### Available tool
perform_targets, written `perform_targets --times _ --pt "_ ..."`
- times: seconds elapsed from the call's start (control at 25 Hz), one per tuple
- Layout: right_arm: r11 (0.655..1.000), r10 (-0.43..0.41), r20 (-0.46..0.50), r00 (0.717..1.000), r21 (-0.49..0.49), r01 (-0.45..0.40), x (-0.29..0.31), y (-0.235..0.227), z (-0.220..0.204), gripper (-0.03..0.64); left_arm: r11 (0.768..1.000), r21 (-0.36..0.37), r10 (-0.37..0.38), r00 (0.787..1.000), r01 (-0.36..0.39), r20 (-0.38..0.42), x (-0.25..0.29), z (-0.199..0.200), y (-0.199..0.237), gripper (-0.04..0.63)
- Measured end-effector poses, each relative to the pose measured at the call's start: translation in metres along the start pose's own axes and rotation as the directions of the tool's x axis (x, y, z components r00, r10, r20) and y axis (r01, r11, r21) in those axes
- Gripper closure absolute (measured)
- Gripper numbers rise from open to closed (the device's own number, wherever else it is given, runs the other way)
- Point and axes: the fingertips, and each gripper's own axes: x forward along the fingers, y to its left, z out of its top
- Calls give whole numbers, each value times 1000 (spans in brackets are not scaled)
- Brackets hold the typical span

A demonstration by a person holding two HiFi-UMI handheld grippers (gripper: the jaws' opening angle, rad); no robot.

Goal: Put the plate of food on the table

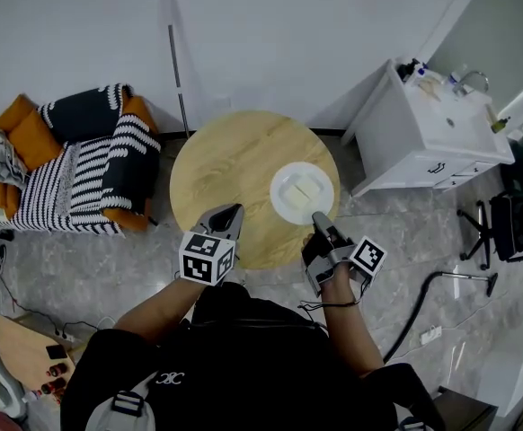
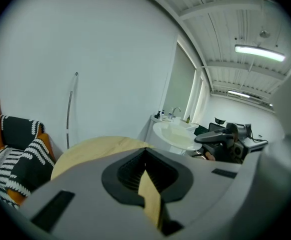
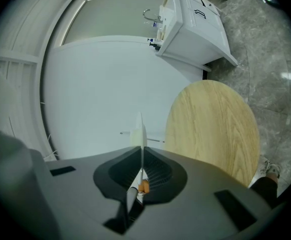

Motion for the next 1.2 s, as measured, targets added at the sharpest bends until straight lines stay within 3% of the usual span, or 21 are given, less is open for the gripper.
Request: perform_targets --times 0.32,0.48,1.2 --pt "1000 -20 17 1000 7 20 71 18 9 594 1000 2 -17 999 17 -32 30 37 63 589" --pt "1000 1 25 1000 -1 -1 55 17 6 594 1000 17 -10 1000 10 -11 19 34 51 589" --pt "999 -30 69 997 19 29 71 13 10 594 999 -12 -45 998 45 -39 37 39 78 589"
